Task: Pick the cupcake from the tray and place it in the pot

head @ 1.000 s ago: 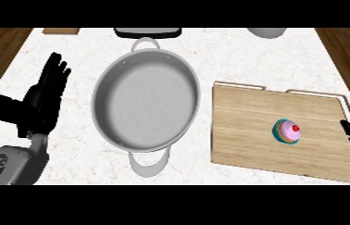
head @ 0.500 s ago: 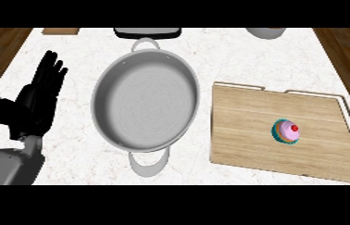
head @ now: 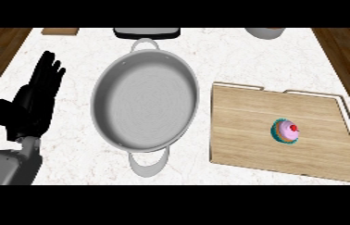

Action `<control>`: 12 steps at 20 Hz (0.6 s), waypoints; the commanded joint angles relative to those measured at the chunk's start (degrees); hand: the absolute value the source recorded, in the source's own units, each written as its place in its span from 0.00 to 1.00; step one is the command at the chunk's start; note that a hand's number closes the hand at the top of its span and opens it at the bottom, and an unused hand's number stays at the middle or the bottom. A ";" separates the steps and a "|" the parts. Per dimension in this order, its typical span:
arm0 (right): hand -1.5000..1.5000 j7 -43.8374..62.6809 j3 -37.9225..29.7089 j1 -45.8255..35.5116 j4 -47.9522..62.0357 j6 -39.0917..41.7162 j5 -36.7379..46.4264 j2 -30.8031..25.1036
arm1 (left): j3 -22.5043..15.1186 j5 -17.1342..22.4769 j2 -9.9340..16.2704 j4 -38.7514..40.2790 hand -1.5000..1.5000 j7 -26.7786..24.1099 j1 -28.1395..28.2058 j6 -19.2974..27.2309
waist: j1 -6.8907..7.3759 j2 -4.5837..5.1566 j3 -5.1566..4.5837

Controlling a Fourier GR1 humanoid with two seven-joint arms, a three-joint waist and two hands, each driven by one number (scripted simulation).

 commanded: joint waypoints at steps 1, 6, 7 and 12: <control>0.00 7.69 4.12 -1.99 -3.72 3.54 1.41 -1.40 | -0.01 -1.27 -1.66 0.67 0.50 1.33 -2.47 1.18 | -0.15 0.13 0.04; 0.00 16.26 4.21 1.98 -13.97 1.69 0.37 3.01 | 1.03 -3.34 -2.45 -1.35 0.50 -0.62 2.85 -1.41 | -0.50 -0.03 0.05; 0.00 15.50 4.72 -0.24 -11.55 1.68 1.44 4.71 | 4.73 -0.88 -0.87 -0.43 0.50 -2.03 3.81 -4.99 | -0.15 0.05 0.06; 0.00 18.07 5.85 -1.51 -13.12 -0.04 5.74 9.59 | 2.87 -5.27 -5.21 -3.87 0.50 0.22 4.60 -2.68 | 0.09 0.09 0.10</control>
